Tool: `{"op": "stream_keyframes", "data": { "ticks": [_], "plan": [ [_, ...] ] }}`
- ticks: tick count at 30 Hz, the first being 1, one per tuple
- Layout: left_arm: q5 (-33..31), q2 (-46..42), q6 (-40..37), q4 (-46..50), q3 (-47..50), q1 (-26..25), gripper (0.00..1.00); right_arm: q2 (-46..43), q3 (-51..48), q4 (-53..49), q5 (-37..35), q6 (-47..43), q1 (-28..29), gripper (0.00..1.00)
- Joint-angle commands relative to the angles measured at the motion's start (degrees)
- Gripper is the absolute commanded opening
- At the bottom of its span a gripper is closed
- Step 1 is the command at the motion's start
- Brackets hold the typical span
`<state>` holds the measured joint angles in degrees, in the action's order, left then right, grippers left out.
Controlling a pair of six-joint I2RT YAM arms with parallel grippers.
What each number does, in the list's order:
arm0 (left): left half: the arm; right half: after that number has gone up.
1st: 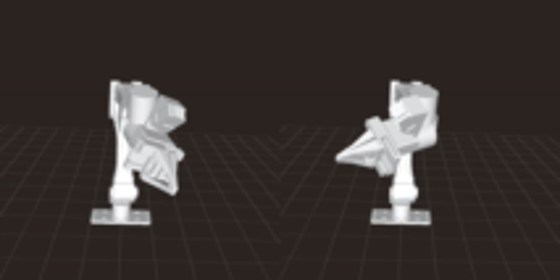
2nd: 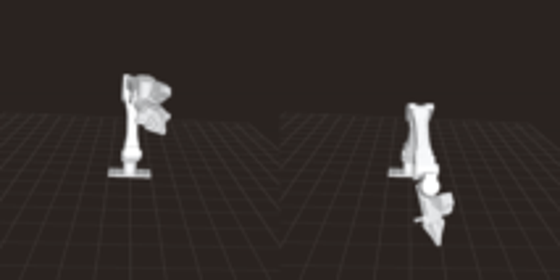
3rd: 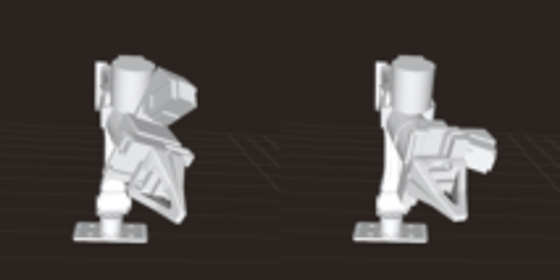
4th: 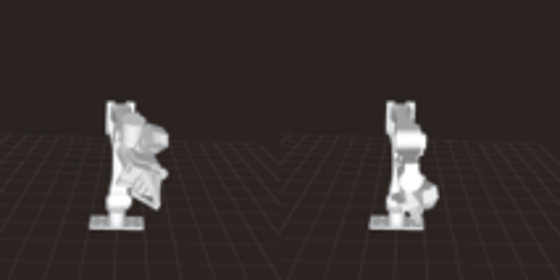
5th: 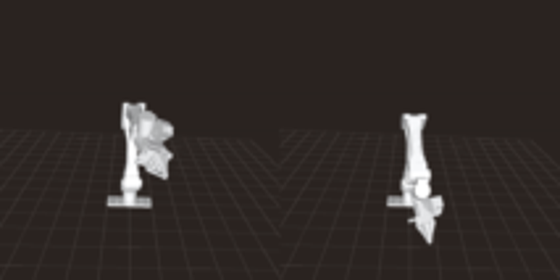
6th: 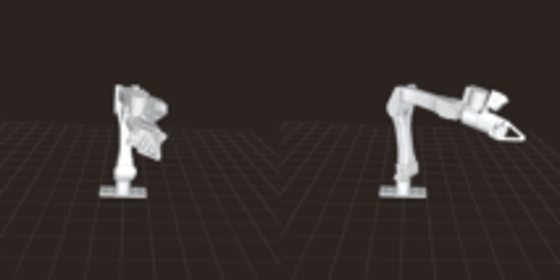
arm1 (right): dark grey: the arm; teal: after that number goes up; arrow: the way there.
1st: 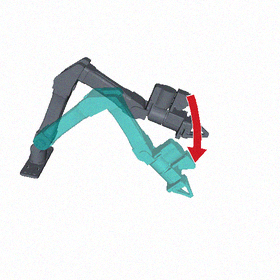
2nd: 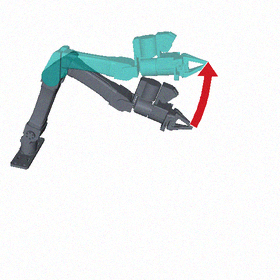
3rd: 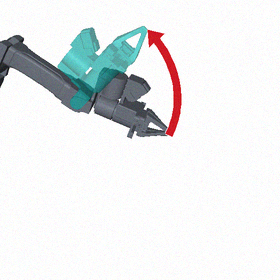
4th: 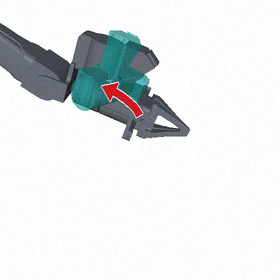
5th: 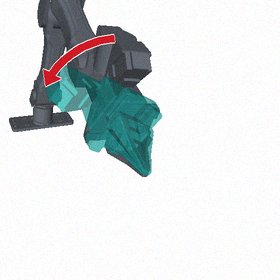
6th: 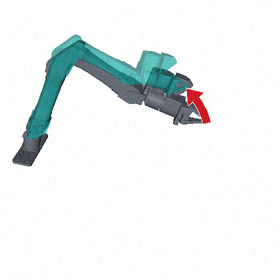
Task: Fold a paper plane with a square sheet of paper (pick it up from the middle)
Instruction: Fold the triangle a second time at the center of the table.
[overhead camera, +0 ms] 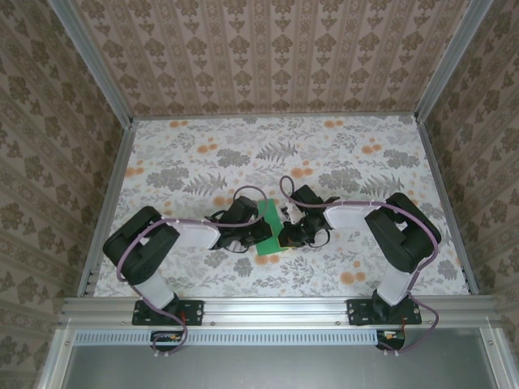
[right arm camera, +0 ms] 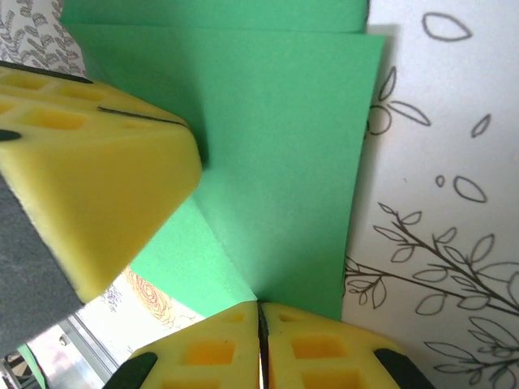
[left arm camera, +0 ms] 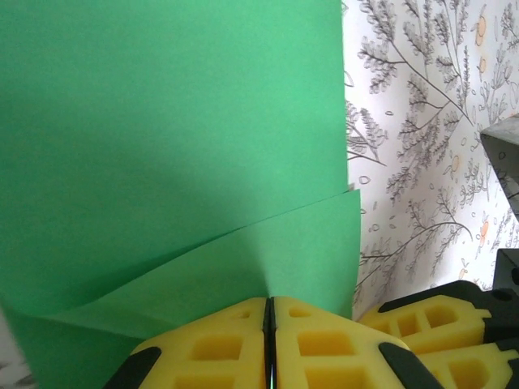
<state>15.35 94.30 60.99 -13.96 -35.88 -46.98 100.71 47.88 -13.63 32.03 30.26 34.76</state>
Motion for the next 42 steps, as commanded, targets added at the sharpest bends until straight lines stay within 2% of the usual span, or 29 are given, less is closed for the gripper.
{"op": "stream_keyframes", "data": {
  "ticks": [1,13,18,21,26,34,42],
  "plan": [
    [-4.4,-1.5,-3.0,7.3,4.2,3.4,0.12,4.4,-4.7,-6.6,-9.1,1.8,0.4,0.10],
    [-5.1,-8.6,-7.5,11.7,4.1,9.2,0.13,4.1,-5.8,-4.8,-8.9,3.4,0.4,0.10],
    [-4.8,-15.5,-9.4,11.8,2.9,7.7,0.14,2.7,-5.3,-5.2,-8.6,3.4,0.4,0.10],
    [-4.6,-17.1,-8.9,9.4,3.3,4.8,0.14,1.9,-5.3,-5.2,-8.8,3.4,0.4,0.10],
    [-3.0,-11.4,-6.9,4.1,2.1,0.9,0.14,1.4,-5.7,-4.6,-8.7,3.8,0.4,0.10],
    [0.5,0.9,-5.2,-4.1,-1.9,-1.1,0.13,1.1,-6.1,-4.7,-8.6,3.8,0.5,0.10],
    [-5.1,-2.4,-5.1,-0.9,0.7,0.2,0.13,0.4,-6.4,-5.8,-9.3,3.4,0.5,0.10]
  ]
}}
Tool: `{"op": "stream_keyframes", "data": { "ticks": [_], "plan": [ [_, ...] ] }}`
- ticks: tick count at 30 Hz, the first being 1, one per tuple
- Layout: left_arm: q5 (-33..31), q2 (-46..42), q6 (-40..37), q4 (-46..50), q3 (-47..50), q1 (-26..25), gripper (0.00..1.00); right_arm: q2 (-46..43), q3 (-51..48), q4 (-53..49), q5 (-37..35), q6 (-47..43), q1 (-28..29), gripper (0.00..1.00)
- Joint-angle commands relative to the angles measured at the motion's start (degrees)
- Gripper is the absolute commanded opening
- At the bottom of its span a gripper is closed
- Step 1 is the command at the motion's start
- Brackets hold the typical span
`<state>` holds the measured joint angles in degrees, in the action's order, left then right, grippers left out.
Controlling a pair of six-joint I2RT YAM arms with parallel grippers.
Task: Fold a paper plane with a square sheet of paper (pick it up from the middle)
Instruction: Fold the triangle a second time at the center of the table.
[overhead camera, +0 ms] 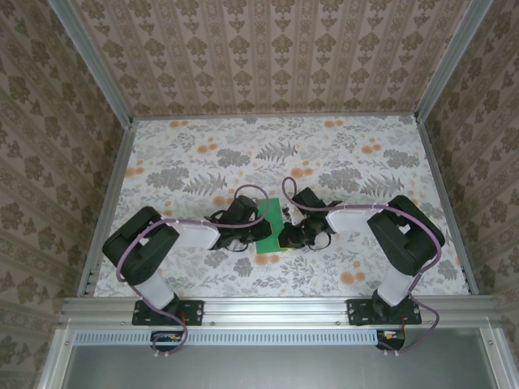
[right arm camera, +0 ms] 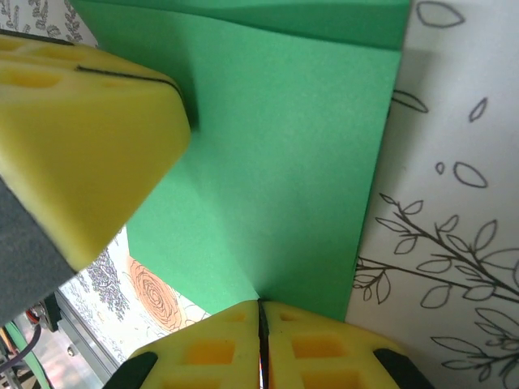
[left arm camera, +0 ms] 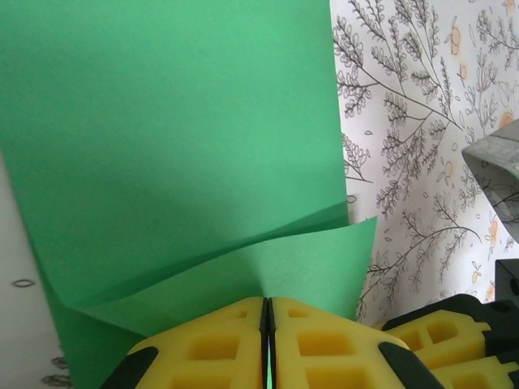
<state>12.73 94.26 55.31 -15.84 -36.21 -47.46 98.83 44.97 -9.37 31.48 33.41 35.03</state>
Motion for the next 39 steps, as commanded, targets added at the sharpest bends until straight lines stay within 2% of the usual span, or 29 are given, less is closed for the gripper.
{"op": "stream_keyframes", "data": {
  "ticks": [1,19,30,39],
  "plan": [
    [-2.7,-2.7,0.5,1.6,1.0,0.9,0.13,2.3,-3.5,-10.1,-8.9,0.2,0.2,0.10],
    [-9.7,-4.1,0.3,9.5,5.8,5.4,0.11,-1.0,-5.5,-8.2,-8.8,0.5,0.1,0.10],
    [-6.9,-4.7,-2.3,10.5,4.0,5.7,0.11,-7.1,1.0,-7.6,-4.5,0.4,0.9,0.11],
    [-5.8,-3.9,-2.5,10.5,3.7,5.5,0.11,1.4,10.8,-8.8,-5.4,0.3,4.1,0.11]
  ]
}}
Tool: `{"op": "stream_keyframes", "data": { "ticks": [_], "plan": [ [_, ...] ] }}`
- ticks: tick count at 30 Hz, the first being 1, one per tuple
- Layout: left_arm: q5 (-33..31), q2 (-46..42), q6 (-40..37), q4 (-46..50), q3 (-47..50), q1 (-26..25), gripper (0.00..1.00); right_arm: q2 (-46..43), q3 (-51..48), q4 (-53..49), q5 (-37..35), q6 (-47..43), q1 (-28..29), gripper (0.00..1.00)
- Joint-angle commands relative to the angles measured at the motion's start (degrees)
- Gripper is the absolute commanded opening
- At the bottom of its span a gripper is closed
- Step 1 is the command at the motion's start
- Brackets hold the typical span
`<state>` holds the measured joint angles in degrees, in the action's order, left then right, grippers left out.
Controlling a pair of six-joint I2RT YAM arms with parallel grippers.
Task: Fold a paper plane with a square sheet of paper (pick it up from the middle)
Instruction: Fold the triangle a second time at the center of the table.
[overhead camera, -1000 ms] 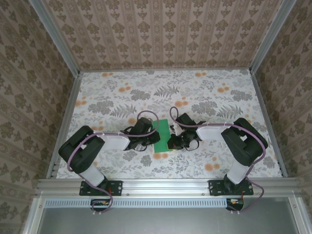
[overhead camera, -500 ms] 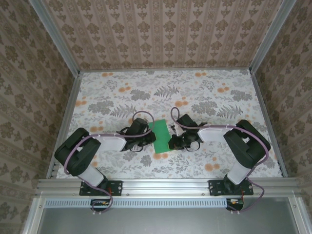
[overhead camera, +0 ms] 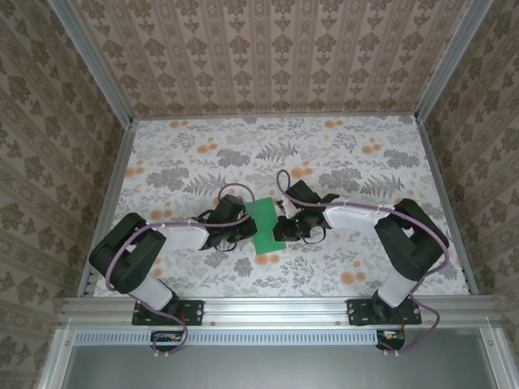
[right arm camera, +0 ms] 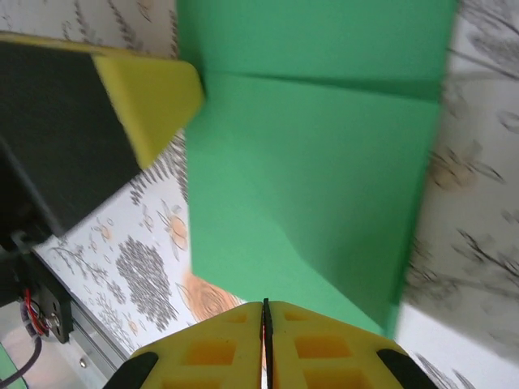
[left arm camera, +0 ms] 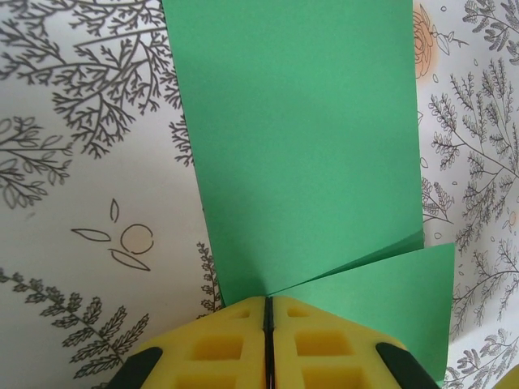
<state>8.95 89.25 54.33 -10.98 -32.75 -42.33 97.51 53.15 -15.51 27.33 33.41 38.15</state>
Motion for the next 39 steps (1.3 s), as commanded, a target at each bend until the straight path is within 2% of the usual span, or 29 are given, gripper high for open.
{"op": "stream_keyframes", "data": {
  "ticks": [1,9,16,22,32,39],
  "plan": [
    [-2.1,1.1,-1.4,5.8,0.1,0.3,0.11,3.7,3.8,-3.1,-1.2,0.3,1.3,0.11],
    [-2.3,1.1,-0.6,6.5,0.3,0.4,0.11,10.0,8.6,-4.4,-2.0,-0.1,2.0,0.10],
    [-3.4,1.2,0.3,9.6,0.0,0.3,0.10,11.8,8.1,-4.6,-3.5,-0.2,1.7,0.10],
    [-4.9,1.5,0.7,12.8,-0.2,0.6,0.10,10.1,2.0,-1.9,-1.7,-0.4,0.6,0.09],
    [-4.9,2.5,0.6,14.0,-0.1,1.1,0.09,2.8,-12.9,8.7,6.5,1.5,-4.2,0.10],
    [-4.0,2.5,0.1,13.0,-0.1,1.1,0.09,-2.2,-15.8,9.1,7.5,2.2,-6.6,0.10]
  ]
}}
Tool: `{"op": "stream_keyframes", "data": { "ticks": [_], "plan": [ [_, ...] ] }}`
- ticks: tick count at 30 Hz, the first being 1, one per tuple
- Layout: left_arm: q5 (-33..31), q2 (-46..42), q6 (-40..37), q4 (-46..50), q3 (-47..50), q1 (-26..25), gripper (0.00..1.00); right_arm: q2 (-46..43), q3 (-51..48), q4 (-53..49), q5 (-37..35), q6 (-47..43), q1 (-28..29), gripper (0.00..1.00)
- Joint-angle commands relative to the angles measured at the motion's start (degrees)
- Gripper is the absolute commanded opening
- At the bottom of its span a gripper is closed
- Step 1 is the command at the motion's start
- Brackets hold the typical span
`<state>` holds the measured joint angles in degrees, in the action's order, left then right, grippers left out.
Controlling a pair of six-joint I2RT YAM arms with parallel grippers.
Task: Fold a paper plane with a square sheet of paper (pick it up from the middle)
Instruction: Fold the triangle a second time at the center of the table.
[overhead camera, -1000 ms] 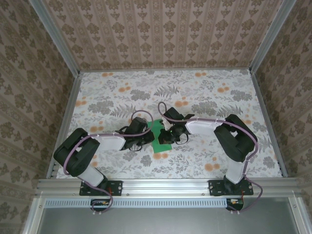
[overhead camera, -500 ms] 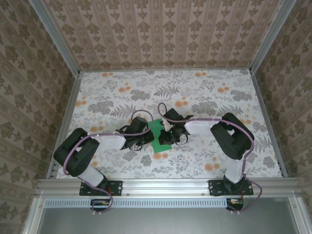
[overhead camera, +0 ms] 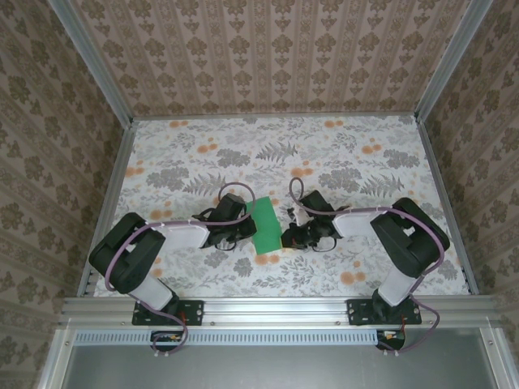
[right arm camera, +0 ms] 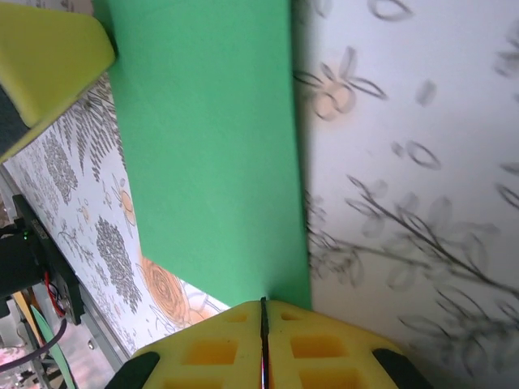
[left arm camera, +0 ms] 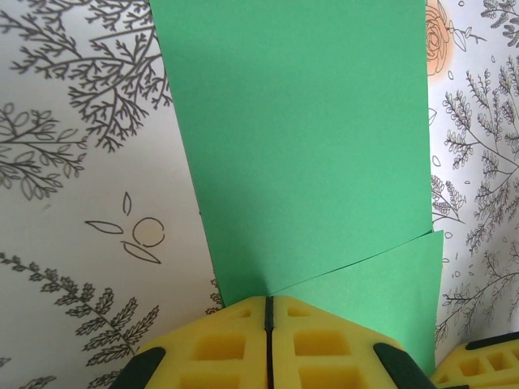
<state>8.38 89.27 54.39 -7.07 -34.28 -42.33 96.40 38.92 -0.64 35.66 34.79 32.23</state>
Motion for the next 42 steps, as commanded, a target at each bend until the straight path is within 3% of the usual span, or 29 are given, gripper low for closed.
{"op": "stream_keyframes", "data": {
  "ticks": [1,6,14,21,35,39,42],
  "plan": [
    [-3.3,2.5,-0.1,8.9,1.2,1.1,0.09,-1.8,-0.8,-6.1,-0.9,1.0,-0.7,0.10],
    [-2.8,2.4,-0.4,8.9,0.6,0.9,0.10,-2.6,5.1,-7.0,-1.4,2.0,0.7,0.10],
    [-2.6,2.2,-0.5,9.6,0.2,0.9,0.10,7.3,16.8,-9.5,-4.0,2.8,5.5,0.09],
    [-3.3,2.0,-0.3,11.6,-0.2,0.9,0.10,10.7,17.4,-11.2,-6.3,1.6,5.2,0.08],
    [-2.8,1.7,-1.3,10.9,0.4,1.1,0.10,-1.6,-1.9,-9.0,-5.4,0.2,-2.0,0.09],
    [-0.2,0.9,-3.4,10.3,-1.7,1.0,0.17,-6.5,0.1,-10.1,-5.9,1.0,-2.2,0.13],
    [0.4,-2.0,-6.1,14.4,-5.6,1.2,0.31,-8.2,3.3,-11.1,-7.3,0.3,-2.2,0.18]
  ]
}}
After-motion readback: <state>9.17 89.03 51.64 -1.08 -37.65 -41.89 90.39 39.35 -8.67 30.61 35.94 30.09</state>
